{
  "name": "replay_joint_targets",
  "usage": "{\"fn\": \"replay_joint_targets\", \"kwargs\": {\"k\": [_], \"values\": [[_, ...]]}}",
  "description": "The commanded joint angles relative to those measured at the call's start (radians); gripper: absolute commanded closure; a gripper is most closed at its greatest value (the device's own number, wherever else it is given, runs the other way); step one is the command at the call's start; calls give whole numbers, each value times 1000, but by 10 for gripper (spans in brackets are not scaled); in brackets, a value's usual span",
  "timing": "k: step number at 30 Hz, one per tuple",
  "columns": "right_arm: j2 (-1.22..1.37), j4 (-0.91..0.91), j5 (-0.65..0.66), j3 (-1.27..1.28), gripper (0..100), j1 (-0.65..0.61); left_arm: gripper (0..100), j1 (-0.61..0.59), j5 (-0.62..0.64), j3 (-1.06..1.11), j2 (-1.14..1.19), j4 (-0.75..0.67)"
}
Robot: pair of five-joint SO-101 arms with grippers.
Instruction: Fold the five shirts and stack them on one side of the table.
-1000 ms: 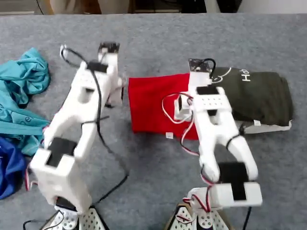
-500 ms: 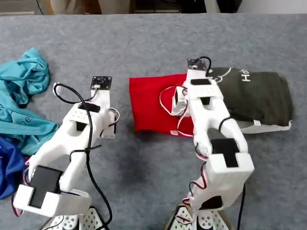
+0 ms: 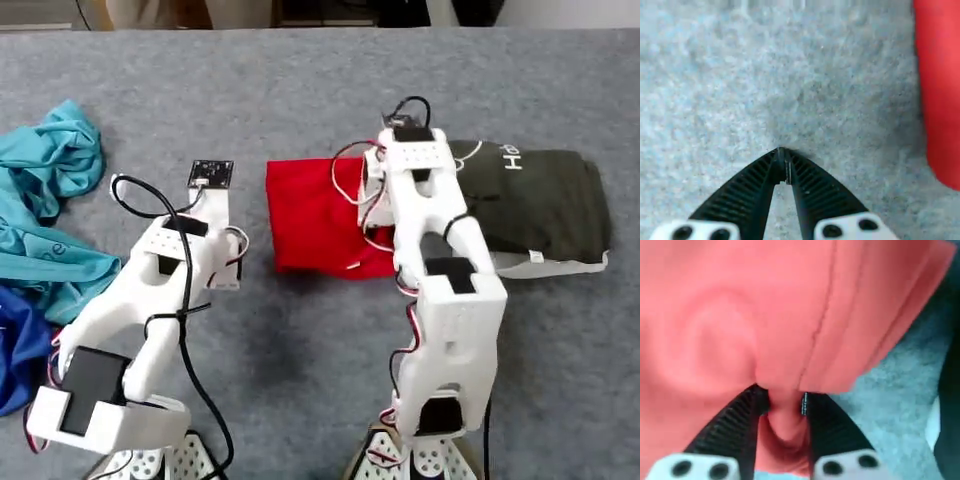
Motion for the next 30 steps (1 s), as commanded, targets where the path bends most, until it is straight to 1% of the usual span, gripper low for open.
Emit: {"fn": "replay_joint_targets", "kwargs": {"k": [1, 3, 7, 10, 13, 20, 24, 30], "values": [[-56, 110, 17, -157, 997, -27, 982, -34, -3, 3, -45, -20], [-68, 161, 26, -237, 997, -27, 982, -35, -3, 3, -45, -20], [-70, 255, 101, -412, 997, 4, 982, -37, 0, 3, -45, -20], [-70, 287, 183, -527, 997, 76, 982, -37, 2, 3, -45, -20], [-70, 299, 267, -622, 997, 185, 982, -37, 2, 3, -45, -20], [-70, 279, 463, -708, 996, 437, 982, -35, 2, 3, -44, -20], [-68, 209, 523, -708, 995, 556, 982, -34, 2, 2, -44, -20], [-10, 143, 562, -699, 994, 654, 982, -34, 3, 2, -44, -20]]}}
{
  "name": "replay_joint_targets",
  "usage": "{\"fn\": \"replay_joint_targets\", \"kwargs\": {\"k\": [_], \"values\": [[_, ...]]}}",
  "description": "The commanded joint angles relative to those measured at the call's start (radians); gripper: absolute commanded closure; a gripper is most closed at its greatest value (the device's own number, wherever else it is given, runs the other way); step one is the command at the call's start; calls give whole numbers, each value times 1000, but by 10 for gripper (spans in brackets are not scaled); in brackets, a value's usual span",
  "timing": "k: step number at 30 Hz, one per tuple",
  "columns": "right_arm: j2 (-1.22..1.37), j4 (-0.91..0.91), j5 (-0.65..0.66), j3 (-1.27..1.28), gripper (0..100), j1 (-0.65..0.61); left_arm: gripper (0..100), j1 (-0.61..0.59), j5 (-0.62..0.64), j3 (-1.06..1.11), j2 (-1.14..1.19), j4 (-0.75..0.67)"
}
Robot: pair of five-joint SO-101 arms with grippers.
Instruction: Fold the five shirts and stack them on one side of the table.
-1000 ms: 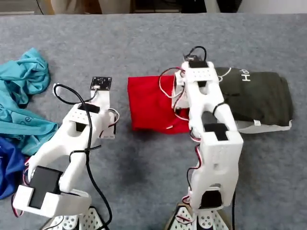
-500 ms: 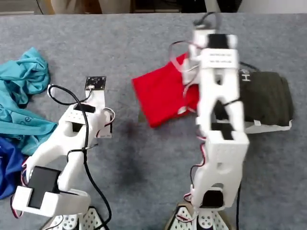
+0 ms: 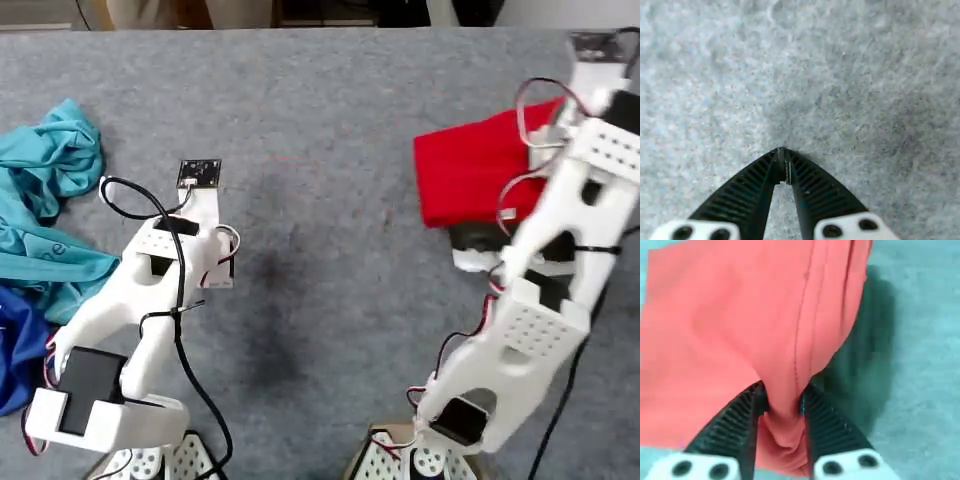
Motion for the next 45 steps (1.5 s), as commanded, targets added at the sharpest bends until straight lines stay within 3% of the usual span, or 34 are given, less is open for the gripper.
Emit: {"fn": "replay_joint_targets", "kwargs": {"k": [1, 7, 13, 17, 21, 25, 28, 31, 39, 43, 45], "values": [[7, -28, 34, -33, 993, 53, 982, -9, 5, -3, -42, -11], [48, -31, 89, -39, 967, 64, 982, -9, 5, -2, -42, -9], [24, -6, 170, -59, 744, 108, 982, 34, -5, 0, -47, -9], [-25, 95, 195, -153, 646, 119, 982, -31, -3, -35, -61, 25], [-81, 135, 190, -206, 657, 120, 982, -210, -54, -261, -124, 325], [-130, 135, 189, -173, 695, 114, 981, -493, -132, -562, -147, 555], [-177, 135, 173, -101, 716, 91, 907, -652, -233, -675, -113, 565], [-232, 135, 149, -4, 716, 45, 807, -746, -287, -646, -5, 448], [-394, 135, 91, 206, 716, -82, 820, -864, -282, -626, 435, 184], [-444, 135, 91, 255, 716, -94, 981, -790, -282, -750, 464, 311], [-460, 135, 91, 263, 716, -93, 969, -727, -282, -827, 430, 434]]}}
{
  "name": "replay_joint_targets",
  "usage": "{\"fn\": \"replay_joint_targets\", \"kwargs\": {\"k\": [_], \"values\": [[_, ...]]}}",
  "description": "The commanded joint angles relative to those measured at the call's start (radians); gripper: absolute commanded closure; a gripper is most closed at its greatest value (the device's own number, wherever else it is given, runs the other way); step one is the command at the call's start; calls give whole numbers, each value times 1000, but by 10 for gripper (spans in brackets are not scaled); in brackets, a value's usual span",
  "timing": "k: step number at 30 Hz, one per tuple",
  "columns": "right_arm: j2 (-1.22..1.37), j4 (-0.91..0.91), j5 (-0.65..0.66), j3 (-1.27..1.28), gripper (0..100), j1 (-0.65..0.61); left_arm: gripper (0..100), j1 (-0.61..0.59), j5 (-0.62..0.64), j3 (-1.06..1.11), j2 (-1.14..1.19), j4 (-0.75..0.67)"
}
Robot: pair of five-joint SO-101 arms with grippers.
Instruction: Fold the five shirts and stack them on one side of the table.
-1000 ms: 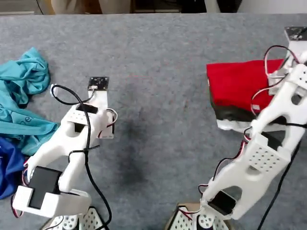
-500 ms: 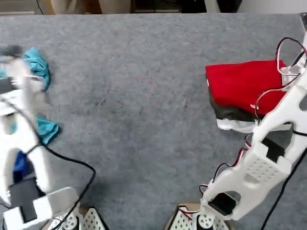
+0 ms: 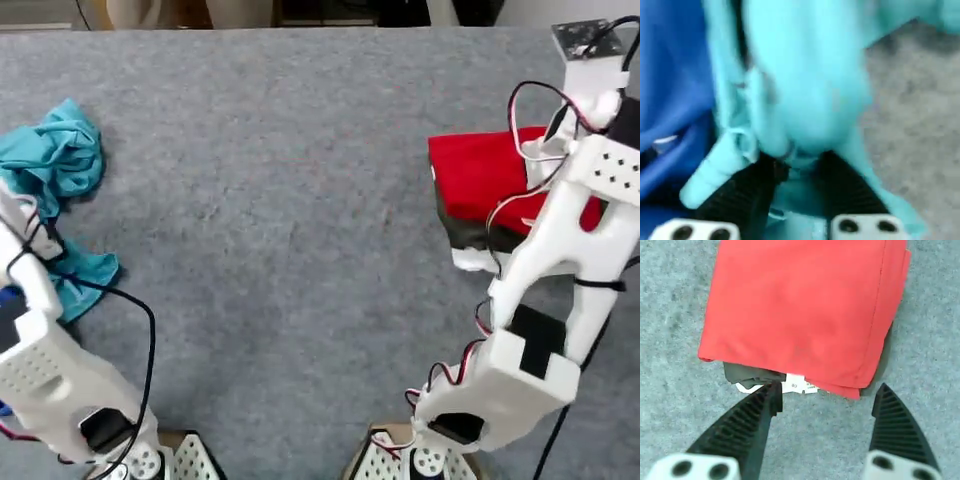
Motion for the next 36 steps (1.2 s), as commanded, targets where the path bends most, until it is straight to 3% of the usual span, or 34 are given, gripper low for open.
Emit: {"fn": "replay_joint_targets", "kwargs": {"k": [1, 6, 15, 19, 21, 25, 30, 36], "values": [[-73, 18, -11, 5, 716, -13, 981, 112, -3, -150, -54, 183], [-102, 18, -11, 5, 716, -12, 982, 348, 52, -227, -214, 324], [-102, 18, -11, 7, 716, -10, 982, 1054, 206, -222, -541, 443], [-97, 18, -11, 7, 716, -10, 982, 1241, 206, -195, -550, 446], [-97, 18, -11, 7, 716, -13, 957, 1250, 192, -152, -550, 448], [-96, 18, -11, 39, 715, -51, 733, 1172, 212, -120, -568, 511], [-96, 5, -94, 130, 714, -232, 728, 962, 250, -241, -656, 641], [10, -34, -238, 176, 714, -636, 732, 551, 255, -141, -728, 644]]}}
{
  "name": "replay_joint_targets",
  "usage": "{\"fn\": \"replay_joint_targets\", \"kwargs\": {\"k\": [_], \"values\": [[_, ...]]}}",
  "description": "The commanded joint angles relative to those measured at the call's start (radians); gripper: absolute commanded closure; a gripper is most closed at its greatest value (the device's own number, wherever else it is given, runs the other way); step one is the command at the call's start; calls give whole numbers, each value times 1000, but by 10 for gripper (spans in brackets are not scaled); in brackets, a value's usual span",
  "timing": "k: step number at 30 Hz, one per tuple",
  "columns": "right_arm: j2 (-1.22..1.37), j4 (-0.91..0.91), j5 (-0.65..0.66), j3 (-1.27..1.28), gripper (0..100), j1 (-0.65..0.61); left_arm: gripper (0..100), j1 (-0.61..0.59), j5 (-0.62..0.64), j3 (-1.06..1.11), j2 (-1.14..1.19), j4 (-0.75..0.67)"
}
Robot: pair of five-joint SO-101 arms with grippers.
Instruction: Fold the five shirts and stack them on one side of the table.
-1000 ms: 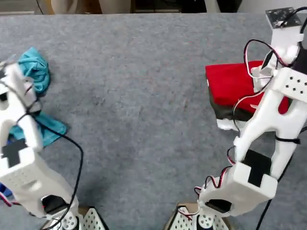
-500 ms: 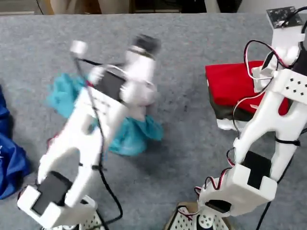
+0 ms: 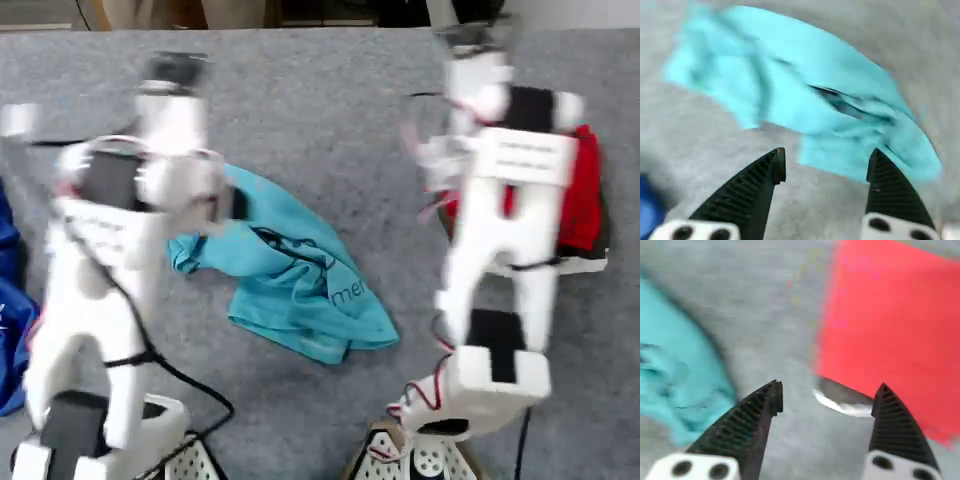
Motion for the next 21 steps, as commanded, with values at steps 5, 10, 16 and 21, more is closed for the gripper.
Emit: {"fn": "replay_joint_targets", "kwargs": {"k": [5, 10, 16, 21], "values": [[289, -187, -137, -12, 716, -452, 733, -371, 3, 381, -35, -124], [536, -255, -150, -142, 717, -533, 733, -411, -51, 683, -85, -325], [746, -155, -152, -443, 962, -478, 733, -408, -46, 861, -188, -474], [806, 20, -135, -771, 996, -335, 733, -390, -44, 924, -246, -520]]}}
